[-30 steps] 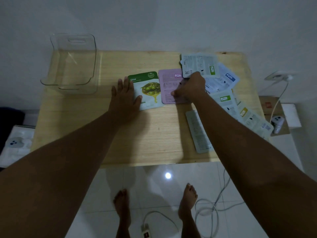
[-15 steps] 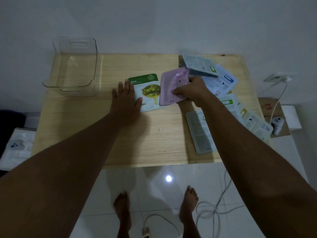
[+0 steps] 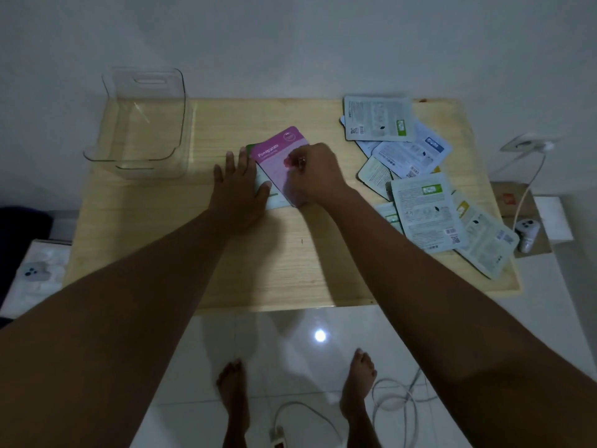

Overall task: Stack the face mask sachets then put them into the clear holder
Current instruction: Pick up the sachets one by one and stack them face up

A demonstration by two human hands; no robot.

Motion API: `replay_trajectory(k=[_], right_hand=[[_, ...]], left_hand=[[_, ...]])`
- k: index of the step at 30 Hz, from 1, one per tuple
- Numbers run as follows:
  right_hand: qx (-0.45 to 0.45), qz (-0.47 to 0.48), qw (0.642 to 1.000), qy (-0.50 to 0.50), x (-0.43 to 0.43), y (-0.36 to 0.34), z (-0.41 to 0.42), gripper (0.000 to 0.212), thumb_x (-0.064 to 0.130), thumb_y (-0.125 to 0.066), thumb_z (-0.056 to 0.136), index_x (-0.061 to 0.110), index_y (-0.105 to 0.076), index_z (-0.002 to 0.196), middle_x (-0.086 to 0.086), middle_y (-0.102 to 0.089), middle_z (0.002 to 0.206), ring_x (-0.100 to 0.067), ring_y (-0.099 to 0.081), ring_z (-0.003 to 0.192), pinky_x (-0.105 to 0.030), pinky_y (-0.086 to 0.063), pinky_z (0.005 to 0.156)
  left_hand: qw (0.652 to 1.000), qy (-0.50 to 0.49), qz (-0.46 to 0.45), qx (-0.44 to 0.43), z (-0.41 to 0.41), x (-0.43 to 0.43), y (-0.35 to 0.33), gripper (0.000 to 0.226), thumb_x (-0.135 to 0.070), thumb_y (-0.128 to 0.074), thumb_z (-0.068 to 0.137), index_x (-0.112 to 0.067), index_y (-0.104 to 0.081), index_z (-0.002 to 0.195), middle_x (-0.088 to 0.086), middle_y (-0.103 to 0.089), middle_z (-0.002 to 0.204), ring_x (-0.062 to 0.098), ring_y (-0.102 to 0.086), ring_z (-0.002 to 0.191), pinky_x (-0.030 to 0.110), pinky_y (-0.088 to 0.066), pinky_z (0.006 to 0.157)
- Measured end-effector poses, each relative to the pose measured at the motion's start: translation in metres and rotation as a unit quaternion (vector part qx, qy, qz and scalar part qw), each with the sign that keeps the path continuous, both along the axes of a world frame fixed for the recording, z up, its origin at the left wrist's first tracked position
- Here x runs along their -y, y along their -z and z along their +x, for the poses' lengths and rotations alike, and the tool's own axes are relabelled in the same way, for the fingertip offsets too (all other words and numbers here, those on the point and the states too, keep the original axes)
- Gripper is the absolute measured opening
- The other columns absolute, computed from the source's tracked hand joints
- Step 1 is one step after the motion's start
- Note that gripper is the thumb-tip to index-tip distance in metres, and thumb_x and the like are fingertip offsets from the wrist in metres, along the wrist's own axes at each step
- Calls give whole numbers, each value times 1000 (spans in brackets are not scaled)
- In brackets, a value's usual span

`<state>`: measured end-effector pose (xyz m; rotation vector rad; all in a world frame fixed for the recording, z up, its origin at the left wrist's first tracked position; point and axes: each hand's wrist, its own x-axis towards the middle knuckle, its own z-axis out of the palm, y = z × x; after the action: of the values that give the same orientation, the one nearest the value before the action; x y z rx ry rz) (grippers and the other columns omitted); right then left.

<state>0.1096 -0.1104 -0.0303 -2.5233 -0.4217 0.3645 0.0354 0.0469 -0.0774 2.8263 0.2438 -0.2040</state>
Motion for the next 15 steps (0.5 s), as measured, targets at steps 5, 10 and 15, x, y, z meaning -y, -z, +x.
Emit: replay_trajectory(k=[5,10,15], right_hand=[[-29,-49,996,74,29,1,4,67,24,-74,78,19,-49,140,-18,-41,143,-37,-37,135,-51,-39,106],[-14,10,998,64,26,8,-4,39,18,-68,82,12,-63,120,-14,-53,110,-29,-60,95,-34,-52,86],[6,-9,1000,-7,23,10,-18,43,48,-63,84,27,-66,120,-7,-59,104,-23,-60,92,-40,-54,86]], left_hand=[[1000,-6,-10,2,1,-1,2,70,-42,-35,98,-7,-11,154,15,-6,164,39,0,150,56,-1,118],[997,-36,-70,27,0,5,-3,71,-39,-32,99,-7,-1,154,15,-8,164,37,0,151,56,1,120],[997,-24,-67,31,-1,6,-5,79,-57,-29,96,-17,5,155,15,-9,164,40,-2,150,58,0,118]])
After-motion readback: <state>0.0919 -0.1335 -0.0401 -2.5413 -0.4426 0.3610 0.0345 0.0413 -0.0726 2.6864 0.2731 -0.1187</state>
